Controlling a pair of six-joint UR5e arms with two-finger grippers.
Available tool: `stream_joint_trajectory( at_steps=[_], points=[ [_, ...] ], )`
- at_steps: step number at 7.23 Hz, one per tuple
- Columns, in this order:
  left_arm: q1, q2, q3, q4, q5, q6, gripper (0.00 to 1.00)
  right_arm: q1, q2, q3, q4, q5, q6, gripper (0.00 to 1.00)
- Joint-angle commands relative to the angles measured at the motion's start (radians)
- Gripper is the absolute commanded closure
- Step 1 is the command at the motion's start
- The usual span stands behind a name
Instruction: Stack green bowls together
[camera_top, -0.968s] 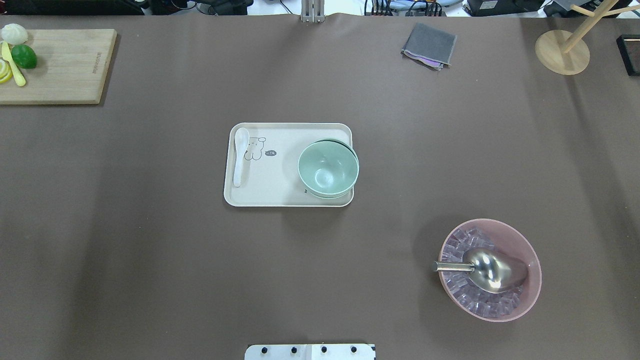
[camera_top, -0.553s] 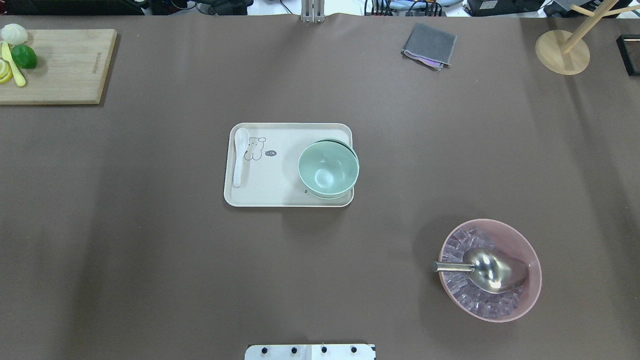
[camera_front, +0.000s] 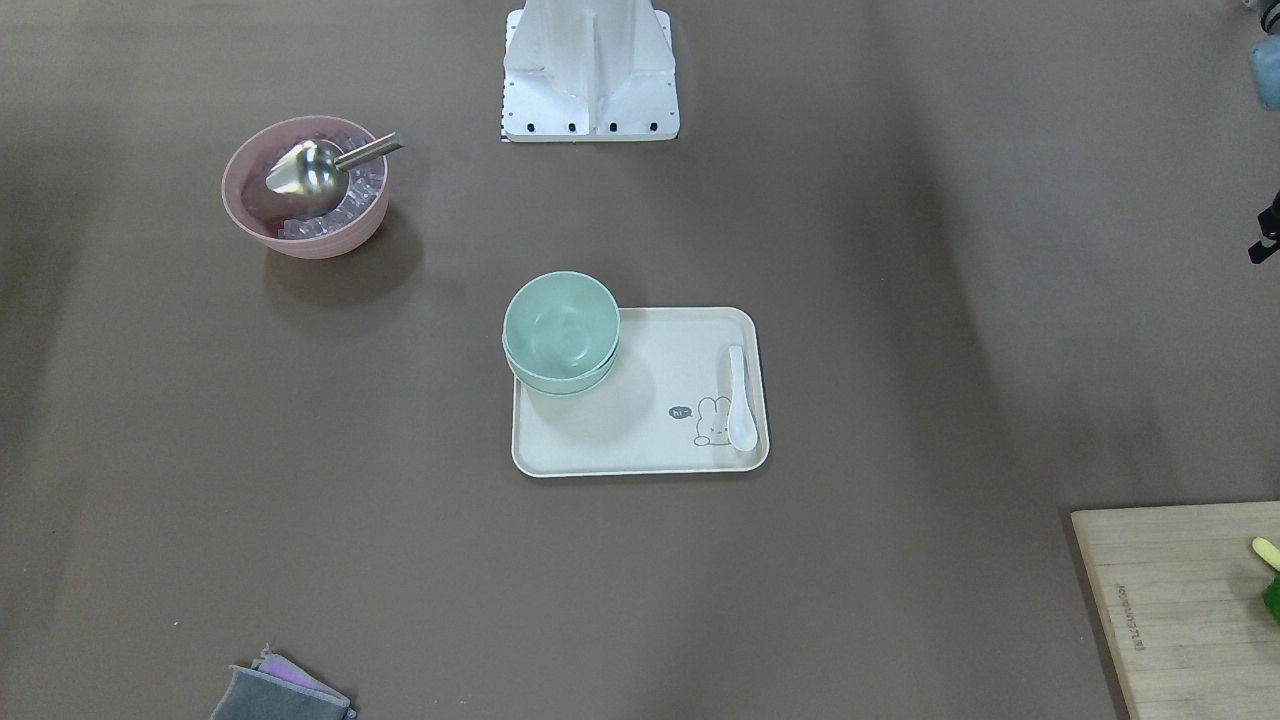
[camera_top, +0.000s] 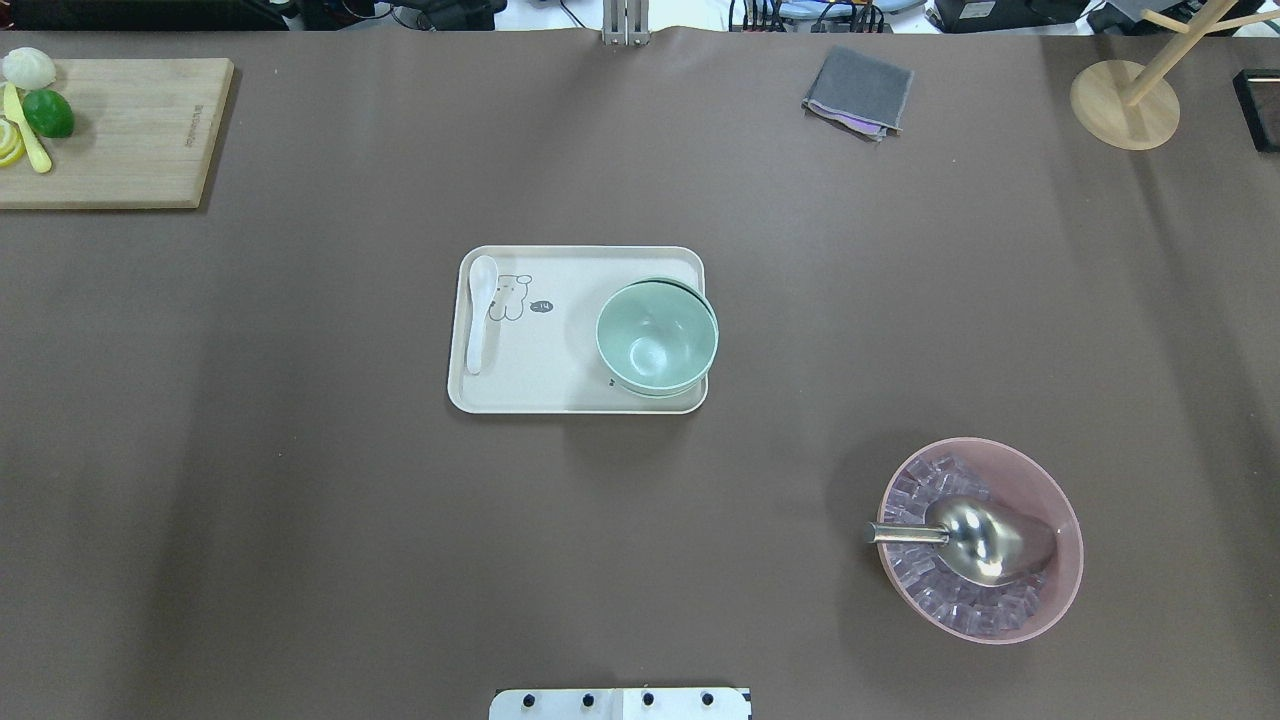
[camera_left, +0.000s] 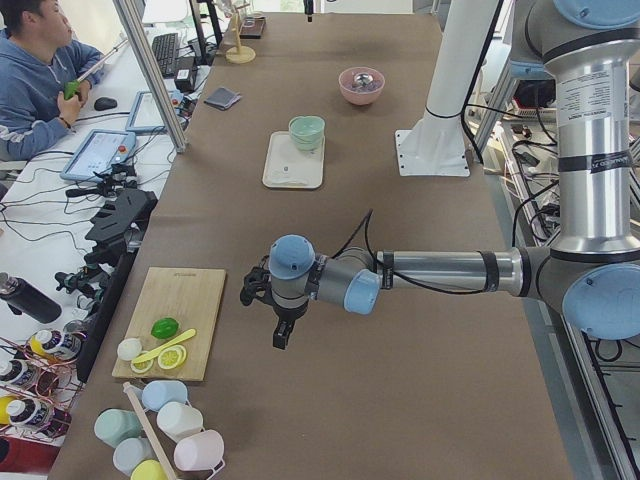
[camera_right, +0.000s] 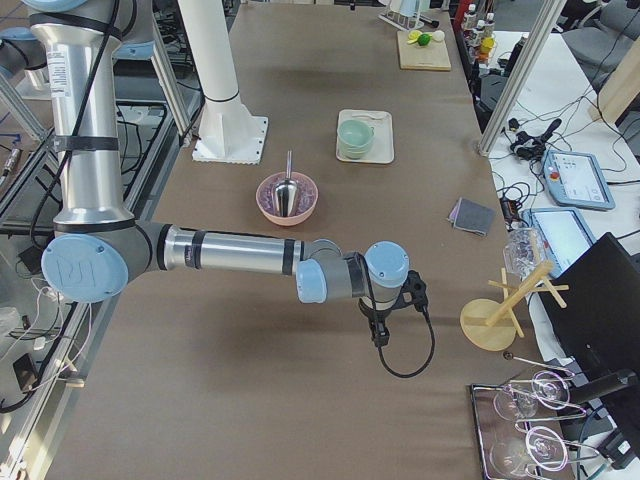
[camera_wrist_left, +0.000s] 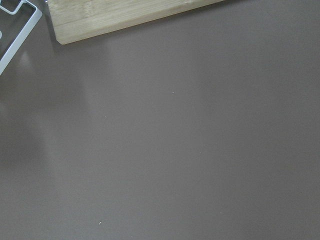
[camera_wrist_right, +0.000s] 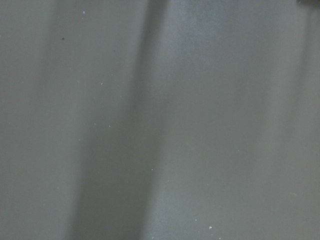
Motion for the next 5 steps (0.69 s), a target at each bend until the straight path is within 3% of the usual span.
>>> stream_joint_trajectory(
  at_steps=[1, 5],
  points=[
    [0.000, -0.001, 0.001, -0.001, 0.001, -0.001, 0.02, 0.000, -0.004, -0.005, 0.000, -0.054, 0.000, 0.00],
    [0.002, -0.013, -0.001, 0.004, -0.008, -0.003, 0.02, 0.000, -0.004, -0.006, 0.000, -0.055, 0.000, 0.00]
  ],
)
